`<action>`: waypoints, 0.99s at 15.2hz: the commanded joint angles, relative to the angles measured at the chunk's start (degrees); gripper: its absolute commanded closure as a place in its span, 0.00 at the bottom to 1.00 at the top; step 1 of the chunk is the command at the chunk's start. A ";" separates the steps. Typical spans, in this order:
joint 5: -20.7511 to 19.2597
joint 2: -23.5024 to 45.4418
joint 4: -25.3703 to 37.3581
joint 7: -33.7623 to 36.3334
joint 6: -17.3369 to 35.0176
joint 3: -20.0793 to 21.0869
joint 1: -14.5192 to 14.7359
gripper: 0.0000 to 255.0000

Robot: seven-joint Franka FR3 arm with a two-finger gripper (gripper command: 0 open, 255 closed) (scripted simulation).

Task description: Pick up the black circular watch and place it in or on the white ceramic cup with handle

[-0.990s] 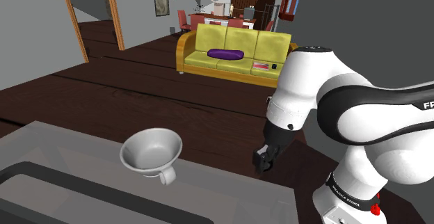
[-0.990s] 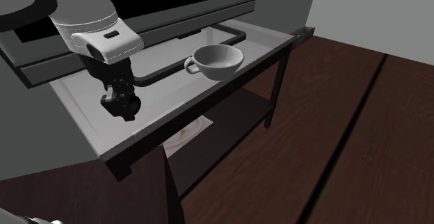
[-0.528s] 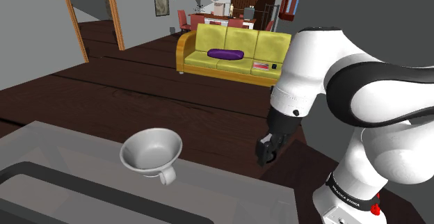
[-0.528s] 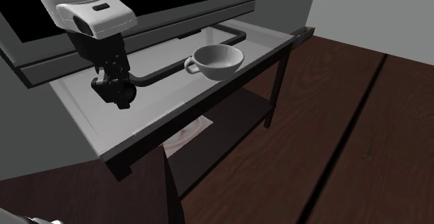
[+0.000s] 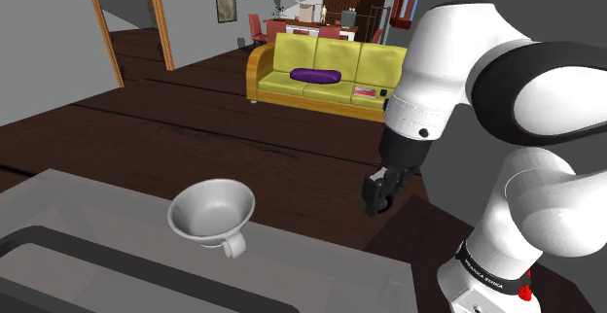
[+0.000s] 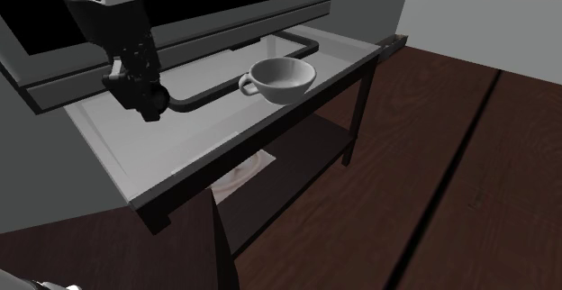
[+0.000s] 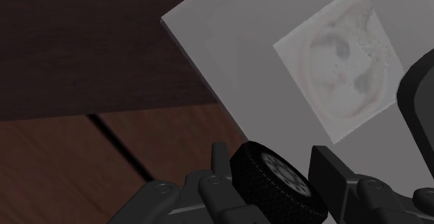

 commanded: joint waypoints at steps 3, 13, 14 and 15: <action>-0.68 2.56 3.21 0.30 -0.45 0.14 -1.12 1.00; -5.43 29.77 21.59 4.53 10.13 9.28 -10.74 1.00; -6.56 32.39 23.68 5.44 10.73 10.29 -11.71 1.00; -7.85 35.04 25.82 6.45 11.24 11.31 -12.66 1.00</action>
